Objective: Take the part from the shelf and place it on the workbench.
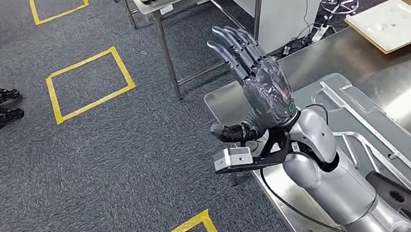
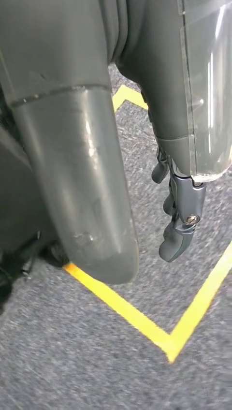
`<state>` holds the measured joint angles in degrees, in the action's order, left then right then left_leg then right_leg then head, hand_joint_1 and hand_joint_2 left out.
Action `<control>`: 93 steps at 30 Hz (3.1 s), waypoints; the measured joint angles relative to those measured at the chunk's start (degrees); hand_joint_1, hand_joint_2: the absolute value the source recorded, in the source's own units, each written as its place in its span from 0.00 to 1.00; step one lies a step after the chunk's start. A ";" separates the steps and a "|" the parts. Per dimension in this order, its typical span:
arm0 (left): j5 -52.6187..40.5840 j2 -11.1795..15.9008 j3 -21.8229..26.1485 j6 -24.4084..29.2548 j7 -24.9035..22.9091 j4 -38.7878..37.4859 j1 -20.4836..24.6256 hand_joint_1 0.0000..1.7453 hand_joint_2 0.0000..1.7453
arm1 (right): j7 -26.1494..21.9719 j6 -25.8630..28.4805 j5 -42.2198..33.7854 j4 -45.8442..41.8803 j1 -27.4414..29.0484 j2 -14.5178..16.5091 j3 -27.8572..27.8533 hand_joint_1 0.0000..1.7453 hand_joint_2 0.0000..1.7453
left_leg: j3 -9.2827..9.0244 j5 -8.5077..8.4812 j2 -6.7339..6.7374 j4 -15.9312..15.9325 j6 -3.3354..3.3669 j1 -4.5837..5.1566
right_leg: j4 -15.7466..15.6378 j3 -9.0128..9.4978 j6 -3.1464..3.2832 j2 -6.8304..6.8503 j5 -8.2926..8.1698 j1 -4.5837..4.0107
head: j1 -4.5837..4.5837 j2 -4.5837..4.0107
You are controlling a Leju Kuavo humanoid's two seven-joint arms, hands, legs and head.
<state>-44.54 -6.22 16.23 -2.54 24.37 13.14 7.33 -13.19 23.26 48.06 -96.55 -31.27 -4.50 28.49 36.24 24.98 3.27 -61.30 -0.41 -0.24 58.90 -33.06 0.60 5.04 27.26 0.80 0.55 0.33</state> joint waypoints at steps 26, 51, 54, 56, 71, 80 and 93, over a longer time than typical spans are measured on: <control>1.17 2.00 -0.13 0.83 0.56 0.13 -0.03 0.00 0.00 | -1.83 -0.53 -2.33 -0.12 0.19 1.31 0.10 0.00 0.00 | 7.41 6.33 -3.87 -13.35 -0.65 -0.54 | 0.18 -0.38 0.69 -3.57 -0.17 0.27 | 0.27 0.00; 1.10 1.93 0.09 0.23 0.17 0.44 0.95 0.00 0.00 | -1.81 -0.46 -0.30 -1.57 1.77 0.69 -0.10 0.00 0.00 | 0.23 -1.00 -9.94 2.30 0.82 -0.36 | 0.16 -0.48 -0.24 -8.09 -0.25 0.27 | 0.22 0.00; 1.03 1.89 0.09 0.16 0.18 0.44 1.03 0.00 0.00 | -1.80 -0.26 -0.14 -1.79 2.18 0.58 -0.11 0.00 0.00 | 2.99 2.35 -5.64 -3.78 -0.16 -0.34 | -0.61 0.35 0.53 -5.84 -0.36 0.43 | 0.52 0.00; 0.93 1.87 0.09 0.12 0.18 0.44 1.10 0.00 0.00 | -1.80 -0.10 0.10 -1.89 2.66 0.45 -0.12 0.00 0.00 | 6.37 5.03 -4.19 -10.54 -0.75 -0.68 | -0.53 0.47 0.75 -4.22 -0.13 0.28 | 0.58 0.00; 0.20 1.94 0.09 0.18 0.30 0.44 0.46 0.00 0.00 | -1.70 0.50 0.37 -2.40 4.57 -0.24 -0.80 0.00 0.00 | -0.77 -1.46 -3.89 3.63 2.78 -0.33 | 13.07 -4.58 -1.59 -4.59 8.43 -0.05 | 0.46 0.00; -0.16 1.96 0.05 0.20 0.27 0.44 0.27 0.00 0.00 | -1.71 0.88 0.42 -2.34 5.62 -0.67 -1.19 0.00 0.00 | 0.38 -1.32 -9.83 2.27 0.92 -0.39 | 1.22 -0.79 -1.14 -9.34 0.51 0.61 | 0.48 0.00; -0.55 2.25 0.02 0.27 0.34 0.46 0.15 0.00 0.00 | -1.71 1.19 0.46 -1.86 6.36 -0.66 -1.51 0.00 0.00 | 0.10 -0.62 -0.36 1.27 0.97 0.39 | 0.49 0.71 0.16 -0.52 1.18 -0.37 | 0.67 0.00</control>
<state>-45.09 -3.98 16.25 -2.27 24.71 13.60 7.48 -14.90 24.45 48.52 -98.41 -24.90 -5.16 26.98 36.34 24.36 2.90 -60.03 0.57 0.15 59.39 -32.35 0.76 4.52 28.44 0.44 1.22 0.33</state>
